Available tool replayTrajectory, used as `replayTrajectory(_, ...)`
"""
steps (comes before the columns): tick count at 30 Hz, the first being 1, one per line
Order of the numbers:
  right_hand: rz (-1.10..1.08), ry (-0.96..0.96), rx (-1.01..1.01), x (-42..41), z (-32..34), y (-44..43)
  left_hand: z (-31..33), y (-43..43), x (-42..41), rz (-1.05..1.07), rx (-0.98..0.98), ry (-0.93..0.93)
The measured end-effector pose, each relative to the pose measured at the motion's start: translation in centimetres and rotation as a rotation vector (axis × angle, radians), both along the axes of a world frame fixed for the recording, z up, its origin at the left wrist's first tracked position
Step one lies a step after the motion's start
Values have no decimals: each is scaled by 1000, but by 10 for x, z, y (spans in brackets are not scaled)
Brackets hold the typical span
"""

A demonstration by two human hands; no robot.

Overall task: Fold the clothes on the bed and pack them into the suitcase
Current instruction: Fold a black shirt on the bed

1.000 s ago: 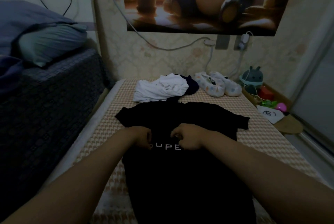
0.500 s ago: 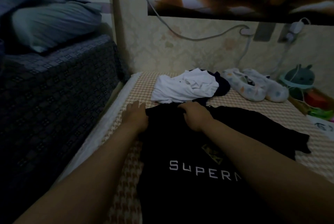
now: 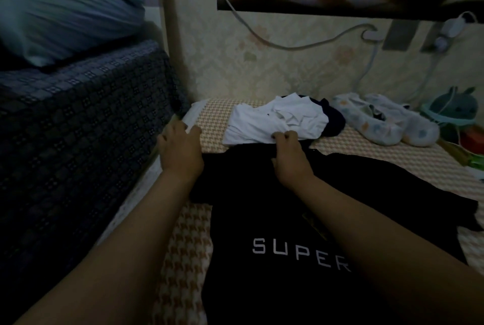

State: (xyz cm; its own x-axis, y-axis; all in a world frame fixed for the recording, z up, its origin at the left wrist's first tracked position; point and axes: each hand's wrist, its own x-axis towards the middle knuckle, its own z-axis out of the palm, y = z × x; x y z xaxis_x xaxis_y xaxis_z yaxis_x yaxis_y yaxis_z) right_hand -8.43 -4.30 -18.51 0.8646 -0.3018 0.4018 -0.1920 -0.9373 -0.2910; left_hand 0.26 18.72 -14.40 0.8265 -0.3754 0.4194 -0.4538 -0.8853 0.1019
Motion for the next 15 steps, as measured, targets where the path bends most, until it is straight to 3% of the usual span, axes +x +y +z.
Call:
replayTrajectory(2, 45, -73, -60, -8, 0, 2, -6, -9, -3, -173, -13, -21)
replayTrajectory(4, 109, -62, -190, -16, -3, 4, -13, -19, -9, -400, -2, 199)
replayTrajectory(7, 140, 417, -184, -34, -6, 9, -30, -23, -25, -342, 354, 553)
replayTrajectory(9, 125, 624, -175, -49, -2, 10, -29, -19, -33, -293, 438, 565)
replayTrajectory(15, 173, 661, -115, -114, 30, 19, 18, -4, -85, -482, 338, 410)
